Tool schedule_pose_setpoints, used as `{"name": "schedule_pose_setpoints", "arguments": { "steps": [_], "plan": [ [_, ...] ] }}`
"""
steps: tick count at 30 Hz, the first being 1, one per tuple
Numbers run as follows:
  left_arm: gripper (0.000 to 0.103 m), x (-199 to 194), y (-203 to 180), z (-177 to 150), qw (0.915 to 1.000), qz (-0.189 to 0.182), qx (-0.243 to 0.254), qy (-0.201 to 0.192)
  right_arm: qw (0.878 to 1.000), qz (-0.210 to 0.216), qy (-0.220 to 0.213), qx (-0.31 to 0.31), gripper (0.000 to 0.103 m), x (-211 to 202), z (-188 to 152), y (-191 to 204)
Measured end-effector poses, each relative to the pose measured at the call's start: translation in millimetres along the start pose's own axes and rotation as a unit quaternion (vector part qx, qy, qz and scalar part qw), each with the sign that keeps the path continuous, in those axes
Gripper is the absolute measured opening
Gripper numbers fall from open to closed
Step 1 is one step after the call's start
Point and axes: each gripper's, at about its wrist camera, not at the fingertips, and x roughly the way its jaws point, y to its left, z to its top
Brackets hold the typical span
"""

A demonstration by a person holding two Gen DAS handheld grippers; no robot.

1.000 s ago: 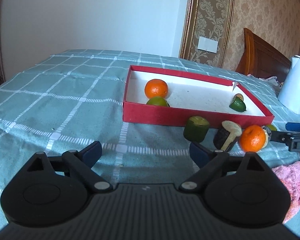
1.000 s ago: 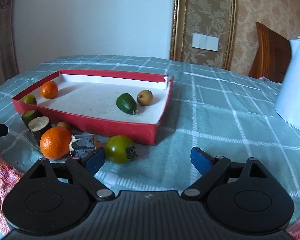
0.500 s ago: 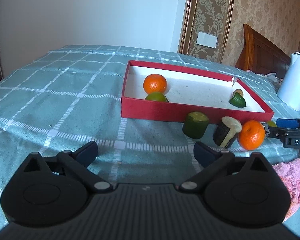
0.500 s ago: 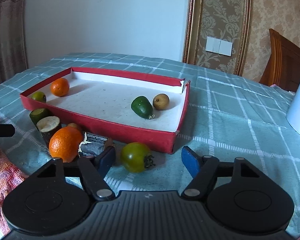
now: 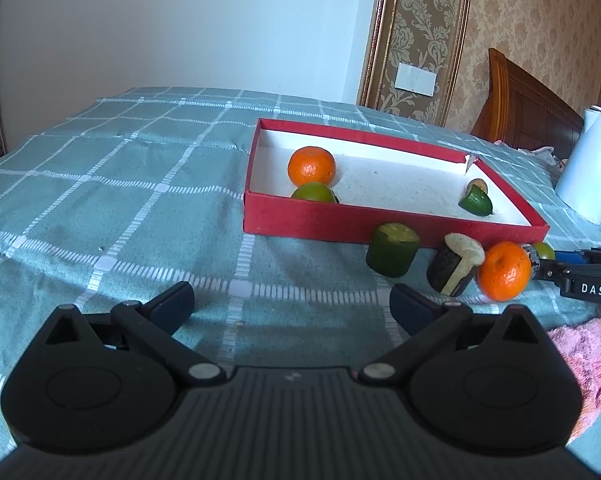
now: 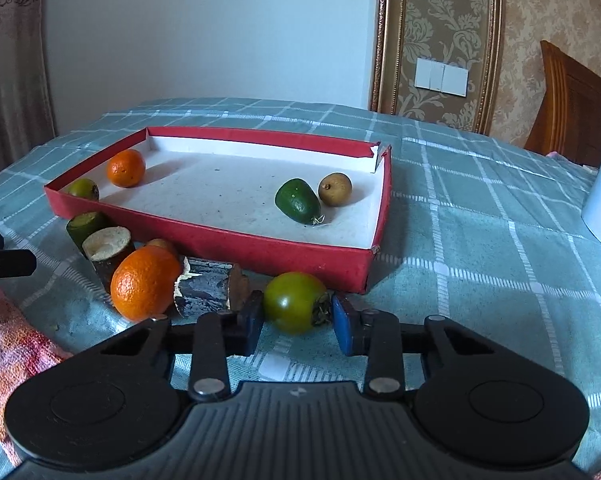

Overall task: Organize fruits
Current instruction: 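Carry the tomato into the tray and open the right tool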

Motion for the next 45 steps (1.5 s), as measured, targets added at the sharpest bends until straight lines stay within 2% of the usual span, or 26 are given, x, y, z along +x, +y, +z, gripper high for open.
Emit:
{"name": "schedule_pose_setpoints", "arguments": {
  "steps": [11, 29, 37, 45],
  "plan": [
    [0.103, 1, 0, -1, 1.0, -0.002, -0.002, 0.004, 1.0, -0.008, -0.004, -0.001, 0.034, -8, -2, 2],
    [0.103, 1, 0, 0, 1.0, -0.001, -0.001, 0.004, 0.998, -0.032, -0.053, -0.016, 0.034, -32, 25, -4],
    [0.103, 1, 0, -1, 1.0, -0.003, -0.003, 0.003, 0.998, -0.051, -0.04, -0.011, 0.034, 4, 54, -13],
    [0.103, 1, -1, -1, 1.0, -0.002, -0.002, 0.004, 0.998, -0.059, -0.016, -0.021, 0.034, 37, 59, -8]
  ]
}}
